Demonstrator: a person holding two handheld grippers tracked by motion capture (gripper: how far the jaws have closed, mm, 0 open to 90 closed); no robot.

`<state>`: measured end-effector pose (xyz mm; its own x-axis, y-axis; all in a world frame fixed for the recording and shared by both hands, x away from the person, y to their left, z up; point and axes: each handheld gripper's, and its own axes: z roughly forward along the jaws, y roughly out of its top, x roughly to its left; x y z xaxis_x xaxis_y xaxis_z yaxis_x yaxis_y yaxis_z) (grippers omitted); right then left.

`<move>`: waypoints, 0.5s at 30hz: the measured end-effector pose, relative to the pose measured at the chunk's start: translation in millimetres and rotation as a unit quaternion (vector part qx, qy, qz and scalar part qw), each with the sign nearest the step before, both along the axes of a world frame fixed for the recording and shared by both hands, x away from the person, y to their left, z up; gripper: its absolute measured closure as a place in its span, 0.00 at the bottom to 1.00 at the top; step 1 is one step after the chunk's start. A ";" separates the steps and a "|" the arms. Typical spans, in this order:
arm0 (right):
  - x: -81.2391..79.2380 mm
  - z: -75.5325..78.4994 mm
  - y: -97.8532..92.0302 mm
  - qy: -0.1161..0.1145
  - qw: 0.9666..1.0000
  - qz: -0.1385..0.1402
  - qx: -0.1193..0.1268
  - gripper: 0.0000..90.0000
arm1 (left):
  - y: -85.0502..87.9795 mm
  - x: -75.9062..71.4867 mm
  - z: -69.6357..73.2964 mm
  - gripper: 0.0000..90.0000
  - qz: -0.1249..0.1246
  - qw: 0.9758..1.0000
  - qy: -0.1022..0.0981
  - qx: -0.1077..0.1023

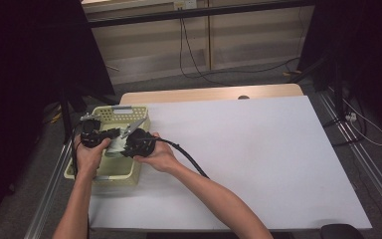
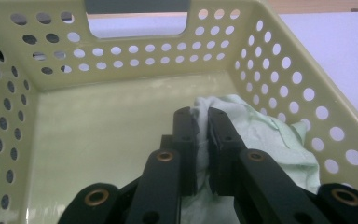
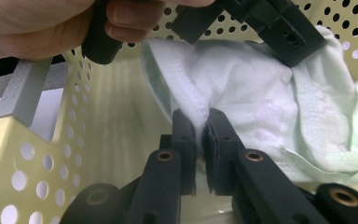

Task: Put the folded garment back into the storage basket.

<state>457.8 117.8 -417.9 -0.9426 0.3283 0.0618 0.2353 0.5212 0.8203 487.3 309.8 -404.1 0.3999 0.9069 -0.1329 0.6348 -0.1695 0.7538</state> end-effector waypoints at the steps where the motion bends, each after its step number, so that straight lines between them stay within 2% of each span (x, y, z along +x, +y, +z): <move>1: -0.2 0.0 0.4 0.000 1.000 -0.001 -0.001 0.91 | -0.6 0.6 -0.6 0.92 0.000 1.000 0.002 0.003; 4: 0.2 0.3 1.1 0.002 1.000 -0.004 0.001 0.80 | -3.1 2.5 -2.3 0.90 -0.007 1.000 0.006 0.016; 5: -0.2 0.4 1.4 0.002 1.000 -0.006 0.002 0.73 | -3.8 2.6 -1.8 0.85 -0.010 1.000 0.006 0.016; 7: -0.4 0.6 1.7 0.003 1.000 -0.008 0.004 0.68 | -4.8 3.1 -1.3 0.67 0.003 1.000 0.002 0.022; 10: -0.5 1.7 0.9 0.004 1.000 -0.008 0.007 0.58 | -3.7 2.8 -0.6 0.56 0.014 1.000 -0.001 0.025; 12: -1.0 3.4 -0.1 0.001 1.000 -0.010 0.008 0.56 | -3.1 3.0 0.0 0.46 0.025 0.999 -0.003 0.023; 15: -0.9 6.3 -2.2 -0.001 1.000 -0.014 0.014 0.52 | -2.9 1.9 1.5 0.42 0.025 0.999 -0.009 0.024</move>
